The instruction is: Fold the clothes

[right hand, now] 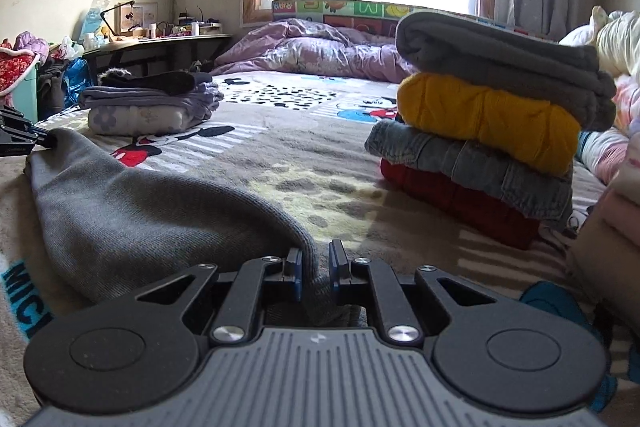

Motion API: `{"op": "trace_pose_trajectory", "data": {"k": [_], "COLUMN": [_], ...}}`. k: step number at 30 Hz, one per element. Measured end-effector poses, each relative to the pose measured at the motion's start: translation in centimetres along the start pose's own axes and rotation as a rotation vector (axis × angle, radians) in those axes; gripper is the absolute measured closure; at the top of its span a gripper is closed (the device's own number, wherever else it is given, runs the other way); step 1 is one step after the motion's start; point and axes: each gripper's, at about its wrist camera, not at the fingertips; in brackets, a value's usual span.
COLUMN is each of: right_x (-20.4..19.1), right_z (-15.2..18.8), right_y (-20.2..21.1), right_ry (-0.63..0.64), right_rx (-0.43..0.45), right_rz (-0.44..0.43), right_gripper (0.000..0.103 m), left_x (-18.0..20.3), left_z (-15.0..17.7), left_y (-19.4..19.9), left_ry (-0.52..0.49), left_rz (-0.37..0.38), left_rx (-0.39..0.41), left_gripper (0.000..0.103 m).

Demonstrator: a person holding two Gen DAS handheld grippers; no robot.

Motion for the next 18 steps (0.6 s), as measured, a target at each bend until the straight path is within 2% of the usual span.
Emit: {"op": "trace_pose_trajectory", "data": {"k": [6, 13, 14, 17, 18], "right_x": [1.5, 3.0, 3.2, 3.4, 3.5], "right_z": [0.3, 0.9, 1.0, 1.0, 1.0], "right_y": [-0.3, -1.1, -1.0, -0.2, 0.2], "right_ry": [-0.096, -0.195, -0.210, -0.233, -0.245], "right_rx": [-0.001, -0.021, -0.016, 0.022, 0.041], "right_rz": [-0.023, 0.019, 0.018, 0.051, 0.062], "right_gripper": [0.088, 0.070, 0.070, 0.063, 0.061], "left_x": [0.5, 0.8, 0.6, -1.1, -2.0], "left_z": [0.0, 0.2, 0.2, 0.1, 0.2], "left_y": [-1.8, -1.9, -1.8, -1.4, -1.2], "left_ry": [-0.002, -0.031, -0.019, 0.052, 0.089], "left_rz": [0.030, 0.026, 0.028, -0.008, -0.017], "left_rx": [-0.071, -0.079, -0.080, -0.092, -0.091], "left_gripper": [0.099, 0.099, 0.098, 0.076, 0.075]}}
Point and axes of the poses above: each gripper's, at about its wrist camera, not at the fingertips, and y roughly against the way its jaws point, x to its right, z to its underside, and after that the axes turned 15 degrees about -z, right-handed
